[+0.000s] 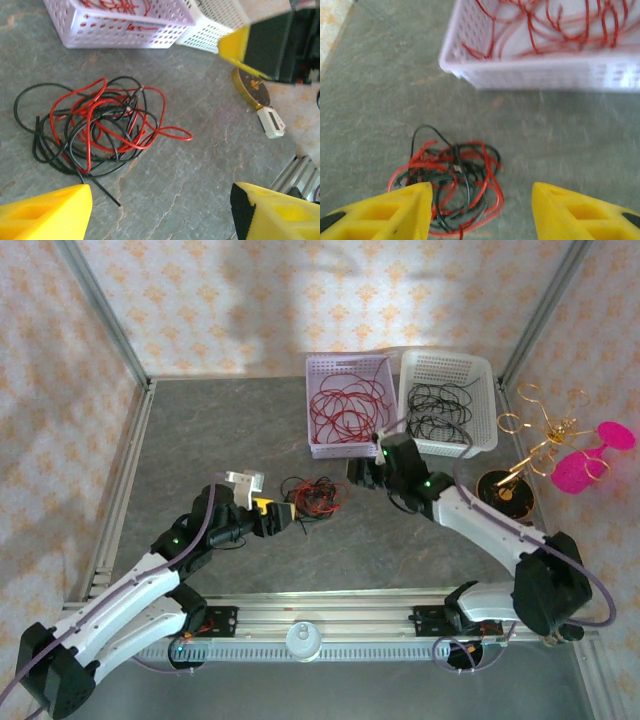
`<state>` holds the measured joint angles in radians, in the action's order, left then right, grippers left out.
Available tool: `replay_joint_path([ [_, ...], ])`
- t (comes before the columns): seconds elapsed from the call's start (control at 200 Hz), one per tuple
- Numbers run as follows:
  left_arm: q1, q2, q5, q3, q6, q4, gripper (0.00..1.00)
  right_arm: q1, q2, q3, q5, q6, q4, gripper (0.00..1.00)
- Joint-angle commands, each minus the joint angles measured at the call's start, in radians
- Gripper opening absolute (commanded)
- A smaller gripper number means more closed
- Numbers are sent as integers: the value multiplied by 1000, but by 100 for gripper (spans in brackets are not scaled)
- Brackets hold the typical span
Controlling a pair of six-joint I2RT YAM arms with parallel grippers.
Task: Untangle the cables
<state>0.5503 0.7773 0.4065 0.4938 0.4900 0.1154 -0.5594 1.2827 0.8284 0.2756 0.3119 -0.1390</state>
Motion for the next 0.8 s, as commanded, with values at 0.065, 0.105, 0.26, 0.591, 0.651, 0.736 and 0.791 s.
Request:
replay_joint_path([
  [0.065, 2, 23, -4, -19, 28, -52, 74, 7, -77, -219, 66, 261, 197, 55],
  [0.105, 2, 31, 1, -21, 30, -64, 74, 6, -67, -227, 57, 251, 220, 55],
  [0.26, 2, 63, 41, -6, 31, -81, 74, 12, 52, -272, 131, 137, 441, 54],
  [0.591, 3, 28, 56, 22, 11, -18, 73, 18, 263, -218, 259, -40, 585, 48],
  [0.651, 3, 25, 53, 19, 16, -20, 73, 18, 285, -213, 267, -64, 590, 45],
  [0.736, 3, 26, 53, 19, 18, -26, 73, 18, 310, -207, 263, -89, 592, 41],
  [0.791, 3, 31, 57, 20, 18, -31, 73, 17, 321, -205, 270, -103, 608, 38],
])
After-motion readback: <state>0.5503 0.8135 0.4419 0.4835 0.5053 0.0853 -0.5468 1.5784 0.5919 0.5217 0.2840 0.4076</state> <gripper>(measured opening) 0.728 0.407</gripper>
